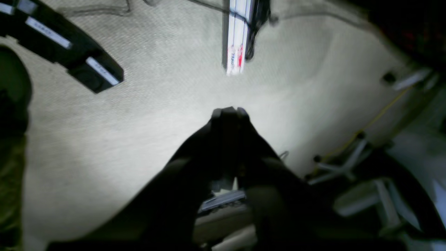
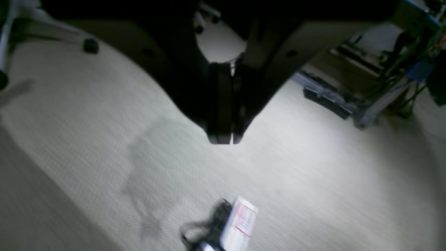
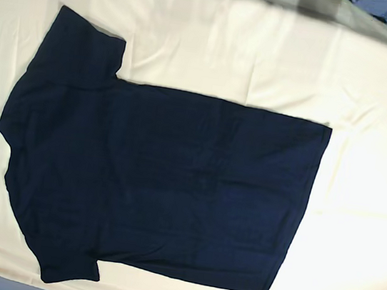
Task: Fold the T-shirt properly
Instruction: 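Move both grippers from rest toward the shirt's shoulders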
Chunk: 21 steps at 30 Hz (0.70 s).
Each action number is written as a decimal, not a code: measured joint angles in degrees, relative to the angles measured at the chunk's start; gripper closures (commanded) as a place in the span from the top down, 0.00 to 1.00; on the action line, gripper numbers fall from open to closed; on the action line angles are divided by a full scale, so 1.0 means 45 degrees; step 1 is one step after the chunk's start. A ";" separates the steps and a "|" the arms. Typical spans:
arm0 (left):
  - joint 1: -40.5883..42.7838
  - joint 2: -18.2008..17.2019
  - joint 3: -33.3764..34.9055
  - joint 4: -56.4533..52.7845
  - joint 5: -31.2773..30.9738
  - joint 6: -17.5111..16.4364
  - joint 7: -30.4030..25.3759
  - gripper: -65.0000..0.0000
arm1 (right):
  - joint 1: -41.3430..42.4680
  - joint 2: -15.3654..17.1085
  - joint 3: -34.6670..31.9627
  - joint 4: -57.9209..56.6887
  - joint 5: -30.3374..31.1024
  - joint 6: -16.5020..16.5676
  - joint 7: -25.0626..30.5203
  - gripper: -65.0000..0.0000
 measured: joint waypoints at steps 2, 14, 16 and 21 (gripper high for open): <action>0.1137 -0.0403 0.0335 0.1486 -0.0340 -0.0049 0.0204 0.00 | -0.0971 0.0301 0.0005 0.1613 0.0257 -0.0068 -0.0772 0.00; 0.7597 -0.3560 -0.2244 1.3172 0.0204 0.1059 0.0772 0.00 | -0.7130 0.3157 0.0306 1.2837 -0.0612 -0.2803 -0.2497 0.00; 0.8349 -0.3589 -0.3429 1.4732 0.0219 0.1112 0.0835 0.00 | -0.7936 0.3594 0.0675 1.4105 -0.0899 -0.3259 -0.2467 0.00; 0.8981 -0.3623 -0.5872 1.7665 0.0219 0.1001 0.0937 0.00 | -0.9044 0.3891 0.2079 1.6373 -0.1428 -0.3803 -0.2497 0.00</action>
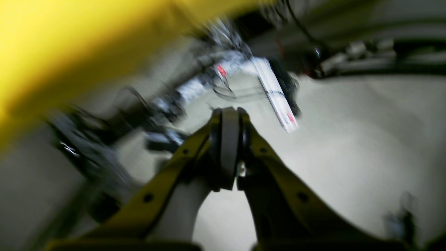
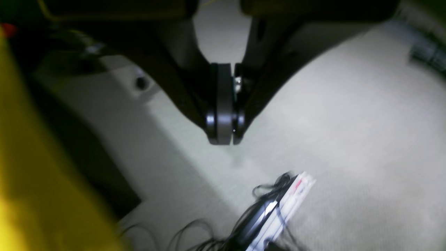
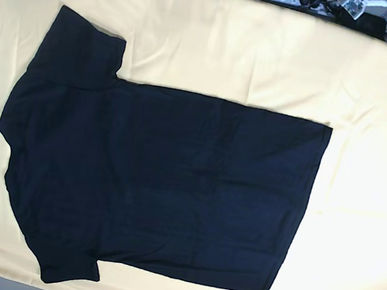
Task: Fold the T-shirt properly
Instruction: 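Move both grippers from rest toward the shirt's shoulders, then grasp the black T-shirt's shoulder corners with both grippers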
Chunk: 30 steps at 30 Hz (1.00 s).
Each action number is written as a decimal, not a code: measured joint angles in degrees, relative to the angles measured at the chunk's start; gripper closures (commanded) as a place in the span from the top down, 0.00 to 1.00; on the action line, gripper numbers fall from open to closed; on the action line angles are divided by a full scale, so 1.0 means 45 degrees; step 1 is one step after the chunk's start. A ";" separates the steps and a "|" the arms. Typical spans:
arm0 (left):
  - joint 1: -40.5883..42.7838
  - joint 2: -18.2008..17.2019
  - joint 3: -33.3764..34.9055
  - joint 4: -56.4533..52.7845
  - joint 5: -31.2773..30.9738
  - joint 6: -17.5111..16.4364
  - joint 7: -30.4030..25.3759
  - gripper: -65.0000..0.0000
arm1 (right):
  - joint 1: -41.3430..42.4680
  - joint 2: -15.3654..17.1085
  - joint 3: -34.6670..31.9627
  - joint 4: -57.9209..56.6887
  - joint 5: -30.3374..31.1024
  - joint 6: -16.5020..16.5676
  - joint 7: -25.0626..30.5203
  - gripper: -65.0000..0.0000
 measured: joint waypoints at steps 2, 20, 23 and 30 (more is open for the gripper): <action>-0.0146 0.0000 -0.0835 0.0646 -0.0049 -0.0044 -0.0364 0.00 | 0.0083 0.0019 0.1107 0.0763 -0.0170 -0.0335 0.0087 0.00; -0.5081 -0.1962 -0.2322 -0.0170 0.1039 -0.3308 -0.2531 0.00 | 0.4833 -0.0005 0.3502 0.1447 0.2399 0.4017 0.2419 0.00; -0.6057 -0.3206 -0.1355 -0.1248 0.2375 -0.3259 -0.3254 0.00 | 0.6037 -0.0005 0.2526 0.0826 0.2477 0.3963 0.2424 0.00; -0.8791 -0.5537 0.2861 -0.4235 0.5819 -0.4240 -0.6314 0.34 | 0.7057 -0.0015 0.1360 -0.0219 0.1685 0.3458 0.2161 0.00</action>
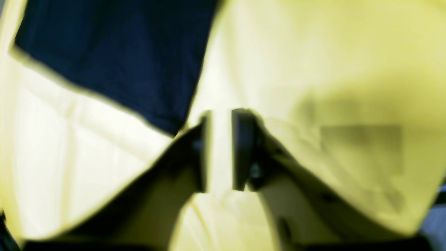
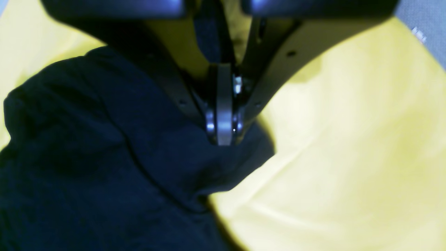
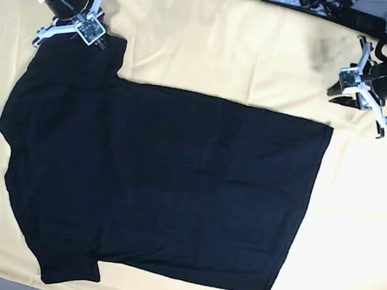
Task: Fold the T-shirt properly
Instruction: 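Grasp the black T-shirt's shoulder corners with both grippers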
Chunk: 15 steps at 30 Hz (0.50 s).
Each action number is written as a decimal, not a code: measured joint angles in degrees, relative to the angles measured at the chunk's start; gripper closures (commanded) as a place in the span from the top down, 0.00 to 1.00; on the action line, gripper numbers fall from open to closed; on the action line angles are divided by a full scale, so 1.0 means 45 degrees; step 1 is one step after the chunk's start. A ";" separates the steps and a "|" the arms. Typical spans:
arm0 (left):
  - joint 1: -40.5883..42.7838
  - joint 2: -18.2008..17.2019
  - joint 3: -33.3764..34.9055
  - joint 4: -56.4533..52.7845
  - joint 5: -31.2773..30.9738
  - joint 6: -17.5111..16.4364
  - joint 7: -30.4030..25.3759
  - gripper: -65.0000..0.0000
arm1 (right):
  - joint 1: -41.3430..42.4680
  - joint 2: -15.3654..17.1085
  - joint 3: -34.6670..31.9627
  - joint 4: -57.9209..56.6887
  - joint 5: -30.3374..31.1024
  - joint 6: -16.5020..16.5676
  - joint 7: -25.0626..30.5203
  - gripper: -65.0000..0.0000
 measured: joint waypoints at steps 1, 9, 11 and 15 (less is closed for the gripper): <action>-0.0520 -0.0185 0.0525 -0.0374 0.0243 0.0015 -0.0199 0.44 | -0.0044 -0.0015 -0.0010 0.0000 0.0034 0.0010 -0.0015 0.00; -0.4935 -0.0515 0.4561 -0.2968 0.0641 0.0092 -0.0612 0.53 | -0.0044 -0.0219 -0.0039 -0.0005 0.0034 0.0005 -0.0092 0.00; -0.5994 -0.0534 0.5615 -0.3347 0.0588 0.0165 -0.0631 0.53 | -0.0049 -0.0248 -0.0039 -0.0005 0.0039 0.0010 -0.0078 0.00; -0.7708 -0.0432 0.7533 -0.3876 0.0903 0.0636 -0.0845 0.53 | -0.0044 -0.0248 -0.0039 -0.0005 0.0029 0.0005 -0.0097 0.00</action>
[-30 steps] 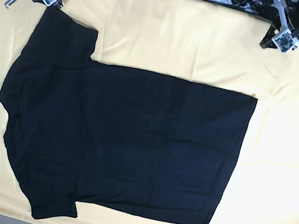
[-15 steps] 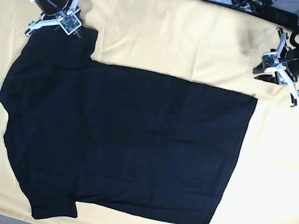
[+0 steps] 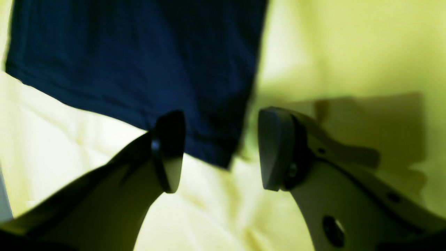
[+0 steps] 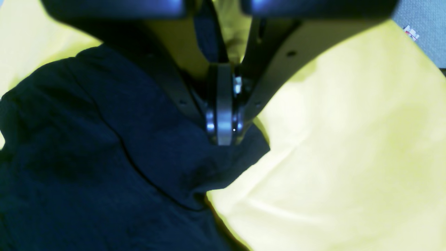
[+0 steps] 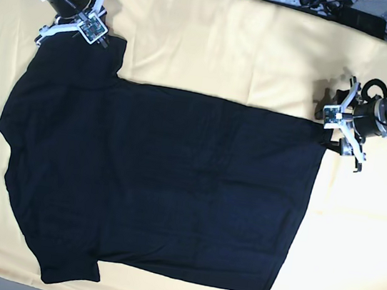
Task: Fold the T-shirt properly
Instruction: 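Grasp the black T-shirt's shoulder corners with both grippers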
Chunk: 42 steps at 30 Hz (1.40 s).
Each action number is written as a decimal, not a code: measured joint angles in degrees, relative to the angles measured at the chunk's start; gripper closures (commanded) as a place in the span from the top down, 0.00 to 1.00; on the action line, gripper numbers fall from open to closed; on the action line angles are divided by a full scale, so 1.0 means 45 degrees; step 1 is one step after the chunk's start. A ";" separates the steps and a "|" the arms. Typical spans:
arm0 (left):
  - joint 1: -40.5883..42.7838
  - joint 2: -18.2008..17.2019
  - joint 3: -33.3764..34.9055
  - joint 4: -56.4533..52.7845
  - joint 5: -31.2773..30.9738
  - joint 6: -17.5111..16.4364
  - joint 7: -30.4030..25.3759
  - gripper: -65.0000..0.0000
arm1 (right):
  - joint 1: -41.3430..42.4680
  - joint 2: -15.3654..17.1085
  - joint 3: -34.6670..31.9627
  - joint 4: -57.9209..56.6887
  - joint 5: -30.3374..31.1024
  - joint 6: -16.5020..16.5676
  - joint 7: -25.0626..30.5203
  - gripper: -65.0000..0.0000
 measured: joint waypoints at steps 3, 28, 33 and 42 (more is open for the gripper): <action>-0.1137 0.0165 0.1209 -0.0359 0.0267 0.0087 -0.0058 0.53 | -0.0005 -0.0010 0.0000 0.0000 0.0005 -0.0034 0.0005 0.00; -0.2812 0.1379 0.2667 -0.1409 -0.0126 0.0165 0.0403 0.00 | -0.0481 0.0102 0.0015 -0.0928 -0.2701 -0.0015 -0.0471 0.60; -0.2812 0.1384 0.2667 -0.1399 -0.0121 0.0175 0.0408 0.00 | 0.0389 0.0126 0.0015 -0.2220 -0.2535 -0.0049 0.0034 0.59; -0.2739 0.0976 0.2739 -0.0481 -0.0442 -0.0180 0.0942 0.00 | 0.0457 0.0097 0.0010 -0.1753 -0.2788 -0.0777 -0.1447 0.00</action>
